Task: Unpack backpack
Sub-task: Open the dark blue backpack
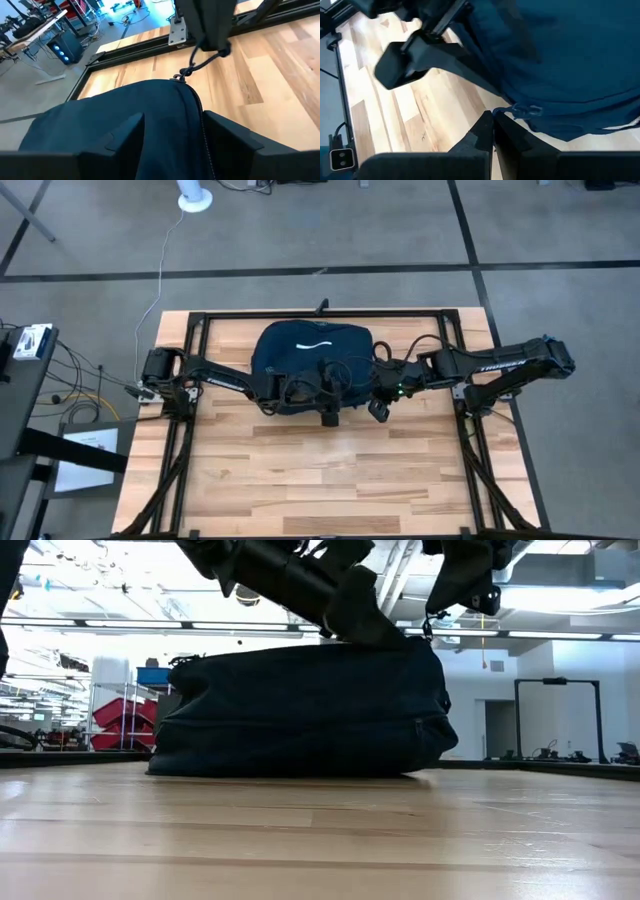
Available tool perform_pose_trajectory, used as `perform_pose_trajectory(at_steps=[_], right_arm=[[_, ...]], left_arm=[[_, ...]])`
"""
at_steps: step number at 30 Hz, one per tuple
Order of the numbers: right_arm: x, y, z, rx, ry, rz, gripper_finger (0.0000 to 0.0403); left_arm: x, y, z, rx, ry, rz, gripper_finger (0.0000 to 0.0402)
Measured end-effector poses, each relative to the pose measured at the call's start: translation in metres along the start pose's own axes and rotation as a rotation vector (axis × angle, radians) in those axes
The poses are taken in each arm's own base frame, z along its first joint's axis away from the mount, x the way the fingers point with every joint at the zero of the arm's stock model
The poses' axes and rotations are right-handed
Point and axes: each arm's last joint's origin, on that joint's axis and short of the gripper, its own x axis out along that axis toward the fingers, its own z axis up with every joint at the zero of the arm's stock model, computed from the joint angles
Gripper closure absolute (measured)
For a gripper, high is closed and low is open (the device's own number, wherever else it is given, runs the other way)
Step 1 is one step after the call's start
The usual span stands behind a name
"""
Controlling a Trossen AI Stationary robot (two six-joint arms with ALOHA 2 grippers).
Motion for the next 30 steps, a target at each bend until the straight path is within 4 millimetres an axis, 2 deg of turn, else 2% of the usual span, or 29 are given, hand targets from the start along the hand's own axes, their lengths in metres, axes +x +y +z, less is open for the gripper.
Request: perform_pose_trajectory(at_steps=[9, 12, 15, 19, 20, 30], right_arm=[[-0.002, 0.014, -0.001, -0.026, -0.049, 0.067, 0.0403], [-0.002, 0.014, -0.003, -0.031, -0.035, 0.062, 0.0403], [-0.002, 0.014, -0.003, -0.032, -0.034, 0.062, 0.0403], [-0.002, 0.014, -0.003, -0.033, -0.03, 0.061, 0.0403], [-0.002, 0.014, -0.004, -0.034, -0.025, 0.059, 0.0403], [0.0, -0.004, -0.007, 0.032, 0.056, -0.059, 0.0403]], left_arm=[[0.001, 0.006, -0.001, 0.028, 0.004, 0.013, 0.0212], [0.002, 0.007, -0.002, 0.017, 0.01, 0.013, 0.0224], [0.002, 0.007, -0.004, -0.008, 0.031, 0.007, 0.0278], [0.002, 0.005, -0.006, -0.006, 0.046, -0.051, 0.0376], [0.001, 0.004, -0.007, -0.007, 0.047, -0.07, 0.0387], [-0.012, -0.01, -0.006, 0.081, 0.129, -0.161, 0.04]])
